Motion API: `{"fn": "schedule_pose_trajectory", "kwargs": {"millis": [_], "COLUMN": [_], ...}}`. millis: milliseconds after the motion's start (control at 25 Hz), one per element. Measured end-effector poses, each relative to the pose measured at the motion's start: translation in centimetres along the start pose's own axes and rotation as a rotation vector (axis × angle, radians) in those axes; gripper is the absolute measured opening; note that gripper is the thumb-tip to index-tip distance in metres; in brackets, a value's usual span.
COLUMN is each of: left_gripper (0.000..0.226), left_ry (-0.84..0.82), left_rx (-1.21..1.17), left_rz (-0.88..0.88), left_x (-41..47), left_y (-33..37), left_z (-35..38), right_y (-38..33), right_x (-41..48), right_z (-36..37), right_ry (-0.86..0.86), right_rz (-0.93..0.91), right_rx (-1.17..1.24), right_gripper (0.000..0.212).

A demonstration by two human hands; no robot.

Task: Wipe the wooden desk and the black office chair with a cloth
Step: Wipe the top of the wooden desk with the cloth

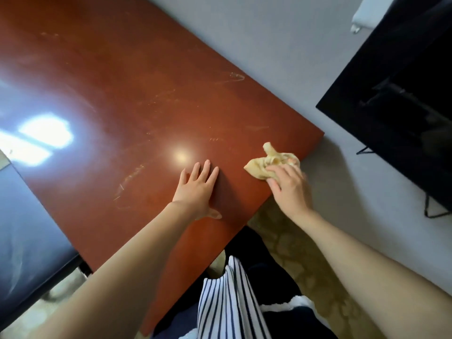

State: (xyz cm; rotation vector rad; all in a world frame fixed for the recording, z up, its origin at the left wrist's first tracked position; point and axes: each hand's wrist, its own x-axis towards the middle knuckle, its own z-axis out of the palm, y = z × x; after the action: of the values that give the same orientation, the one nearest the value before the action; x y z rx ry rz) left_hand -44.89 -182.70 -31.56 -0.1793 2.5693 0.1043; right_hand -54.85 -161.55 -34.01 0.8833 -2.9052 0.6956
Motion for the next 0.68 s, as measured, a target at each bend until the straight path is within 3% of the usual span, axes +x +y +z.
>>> {"fn": "schedule_pose_trajectory", "kwargs": {"millis": [80, 240, 320, 400, 600, 680], "left_gripper": [0.12, 0.112, 0.11, 0.109, 0.104, 0.099], "left_ry": [-0.008, -0.03, -0.036, -0.042, -0.047, -0.053], "left_rx": [0.004, 0.027, 0.009, -0.022, -0.032, -0.022], "left_rz": [-0.042, -0.064, -0.078, -0.09, -0.093, -0.078], "left_x": [0.4, -0.1, -0.5, -0.7, -0.8, -0.9], "left_y": [0.8, 0.5, 0.3, 0.4, 0.6, 0.4], "left_z": [-0.3, -0.6, -0.5, -0.3, -0.2, -0.4], "right_y": [2.7, 4.6, 3.8, 2.3, -2.9, -4.5], "right_x": [3.3, 8.9, 10.3, 10.9, 8.6, 6.7], "right_z": [-0.9, -1.6, -0.9, -0.1, 1.8, 2.2], "right_ry": [-0.028, 0.102, 0.071, 0.01, -0.187, -0.223], "right_rz": [0.11, 0.477, 0.537, 0.468, 0.037, -0.01], "right_rx": [-0.008, 0.025, -0.016, 0.017, 0.027, 0.08], "right_gripper": [0.022, 0.029, 0.035, 0.037, 0.03, 0.027]}}
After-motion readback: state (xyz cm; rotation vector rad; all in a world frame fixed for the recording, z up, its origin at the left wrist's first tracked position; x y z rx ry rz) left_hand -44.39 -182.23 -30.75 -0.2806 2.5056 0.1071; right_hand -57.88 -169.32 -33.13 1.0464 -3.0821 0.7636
